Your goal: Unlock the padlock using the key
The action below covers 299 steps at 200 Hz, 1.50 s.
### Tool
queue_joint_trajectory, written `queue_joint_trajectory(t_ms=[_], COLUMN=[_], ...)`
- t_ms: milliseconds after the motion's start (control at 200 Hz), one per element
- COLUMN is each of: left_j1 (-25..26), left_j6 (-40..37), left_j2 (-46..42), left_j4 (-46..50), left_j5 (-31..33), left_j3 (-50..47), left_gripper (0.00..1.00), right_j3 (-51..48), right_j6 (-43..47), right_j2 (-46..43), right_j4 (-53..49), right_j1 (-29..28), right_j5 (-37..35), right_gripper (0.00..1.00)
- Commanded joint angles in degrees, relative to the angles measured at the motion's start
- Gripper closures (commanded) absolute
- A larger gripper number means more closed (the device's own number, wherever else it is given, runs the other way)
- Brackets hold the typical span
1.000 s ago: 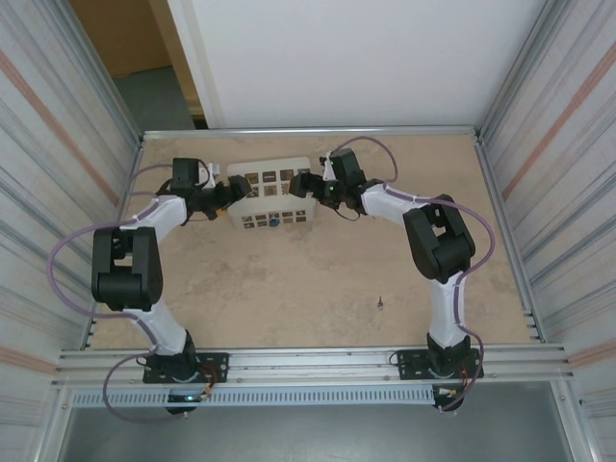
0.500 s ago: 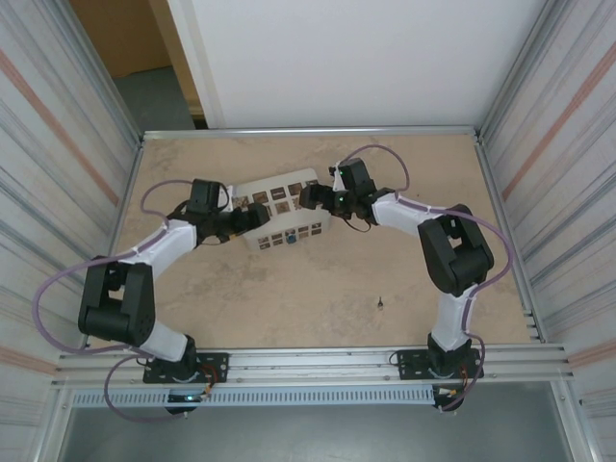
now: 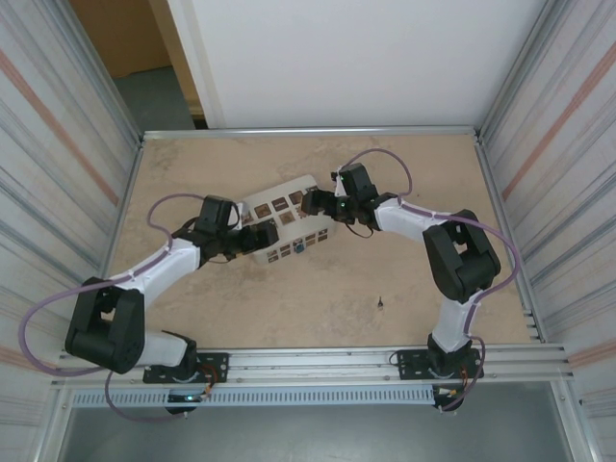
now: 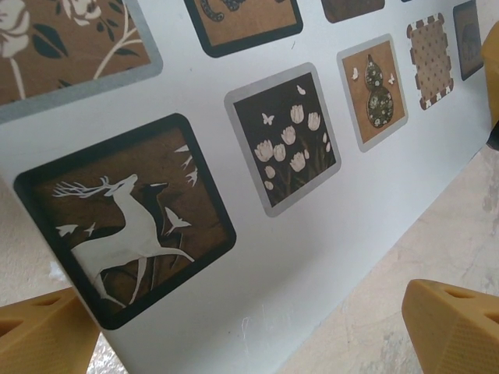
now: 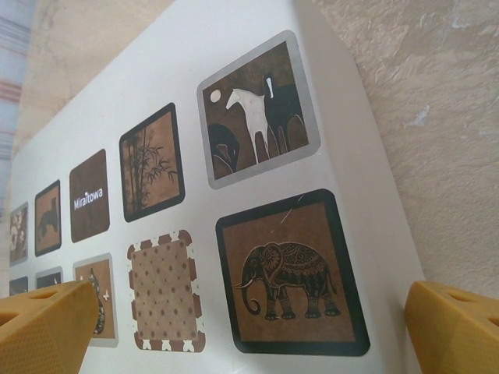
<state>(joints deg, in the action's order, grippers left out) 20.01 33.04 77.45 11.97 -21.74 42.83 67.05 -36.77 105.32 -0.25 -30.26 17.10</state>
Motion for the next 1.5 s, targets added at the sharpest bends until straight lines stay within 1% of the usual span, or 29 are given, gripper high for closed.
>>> queue_joint_trajectory(t_ms=[0, 185, 316, 466, 536, 601, 691, 882, 1062, 1132, 1217, 1333, 1493], left_j1=[0.6, -0.9, -2.4, -2.4, -1.5, 0.3, 3.7, 12.9, 21.9, 24.9, 27.8, 30.6, 32.6], left_j6=[1.9, 3.2, 3.4, 1.9, 1.8, 2.2, 3.4, 6.4, 8.4, 9.5, 10.7, 12.3, 14.2], left_j2=[-2.0, -5.6, -10.6, -16.2, -18.7, -21.2, -24.4, -27.5, -26.6, -25.8, -24.2, -21.4, -18.1], left_j4=[-0.6, 1.0, 2.4, 5.1, 6.3, 7.4, 7.9, 7.9, 6.6, 4.9, 1.7, -2.0, -6.6], left_j5=[0.2, 2.3, 3.0, 2.2, 2.0, 2.8, 4.2, 8.7, 14.4, 15.9, 17.1, 17.9, 18.3], left_j3=[-0.6, -0.6, -1.5, -1.8, -2.4, -3.1, -4.5, -6.2, -6.1, -6.5, -7.5, -8.9, -11.1], left_gripper=[0.01, 0.01, 0.01, 0.01, 0.01, 0.01, 0.01, 0.01, 0.01, 0.01, 0.01, 0.01, 0.01], right_j3=[-0.4, -0.2, -0.5, -2.2, -4.0, -6.1, -8.8, -12.6, -16.0, -17.5, -19.0, -20.7, -23.7], right_j6=[1.6, 2.4, 3.9, 6.1, 6.4, 6.3, 6.0, 6.5, 7.2, 7.4, 6.9, 6.3, 4.7], right_j2=[-2.9, -4.9, -7.9, -13.0, -16.0, -18.9, -22.8, -29.8, -35.9, -38.2, -40.4, -41.9, -42.3], right_j4=[-2.3, -5.4, -8.8, -13.3, -15.2, -16.9, -19.9, -28.8, -38.3, -41.2, -44.5, -48.0, -49.0], right_j1=[-1.8, -0.5, 0.7, 1.4, 1.5, 1.7, 1.7, 1.5, 0.5, 0.1, -0.3, -0.7, -3.8], right_j5=[-0.5, -5.9, -9.2, -12.4, -13.3, -13.5, -13.3, -13.2, -15.2, -15.6, -16.5, -16.8, -17.5], right_gripper=[0.01, 0.01, 0.01, 0.01, 0.01, 0.0, 0.03, 0.03, 0.08, 0.11, 0.12, 0.15, 0.18])
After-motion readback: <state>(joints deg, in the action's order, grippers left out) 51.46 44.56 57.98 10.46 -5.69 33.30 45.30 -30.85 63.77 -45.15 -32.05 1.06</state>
